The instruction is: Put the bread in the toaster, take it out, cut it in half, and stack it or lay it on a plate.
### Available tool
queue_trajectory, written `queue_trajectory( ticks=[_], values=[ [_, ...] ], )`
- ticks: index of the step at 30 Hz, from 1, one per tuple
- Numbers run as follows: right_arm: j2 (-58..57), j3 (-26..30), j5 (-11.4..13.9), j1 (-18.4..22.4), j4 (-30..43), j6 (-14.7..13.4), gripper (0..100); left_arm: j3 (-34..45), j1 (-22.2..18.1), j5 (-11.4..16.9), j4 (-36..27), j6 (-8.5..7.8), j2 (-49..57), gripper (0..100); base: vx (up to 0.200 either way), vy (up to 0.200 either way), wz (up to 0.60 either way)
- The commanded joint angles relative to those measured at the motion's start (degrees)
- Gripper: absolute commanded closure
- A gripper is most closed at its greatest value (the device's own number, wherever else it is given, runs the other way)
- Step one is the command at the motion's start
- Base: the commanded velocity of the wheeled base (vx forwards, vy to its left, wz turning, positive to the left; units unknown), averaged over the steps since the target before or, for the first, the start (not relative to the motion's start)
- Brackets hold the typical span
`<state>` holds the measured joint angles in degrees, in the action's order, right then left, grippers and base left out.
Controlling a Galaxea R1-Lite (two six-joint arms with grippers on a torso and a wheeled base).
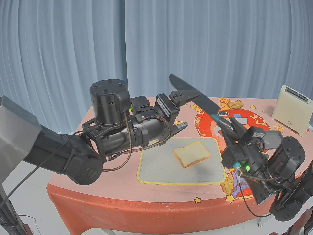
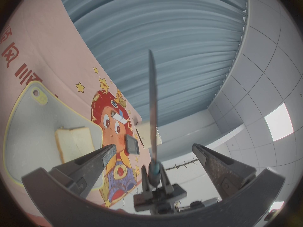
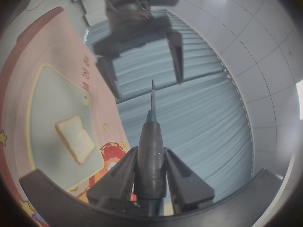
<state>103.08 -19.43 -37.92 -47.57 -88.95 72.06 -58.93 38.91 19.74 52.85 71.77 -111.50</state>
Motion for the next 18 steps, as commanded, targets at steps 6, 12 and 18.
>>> queue_trajectory(
  ticks=[6, 12, 18],
  values=[
    [-2.4, 2.6, -0.1, 0.5, -0.4, -17.2, 100, 3.7, 0.0, 0.6, 0.3, -8.66, 4.5, 0, 0.000, 0.000, 0.00],
    [-6.8, 2.3, -0.1, 1.4, 4.1, -19.6, 100, 9.0, 0.6, 0.4, 0.5, -21.49, 6.6, 0, 0.000, 0.000, 0.00],
    [-17.9, -4.6, 0.0, 3.5, 25.9, -20.1, 100, 10.1, 2.2, 0.2, 0.5, -22.99, 7.9, 0, 0.000, 0.000, 0.00]
  ],
)
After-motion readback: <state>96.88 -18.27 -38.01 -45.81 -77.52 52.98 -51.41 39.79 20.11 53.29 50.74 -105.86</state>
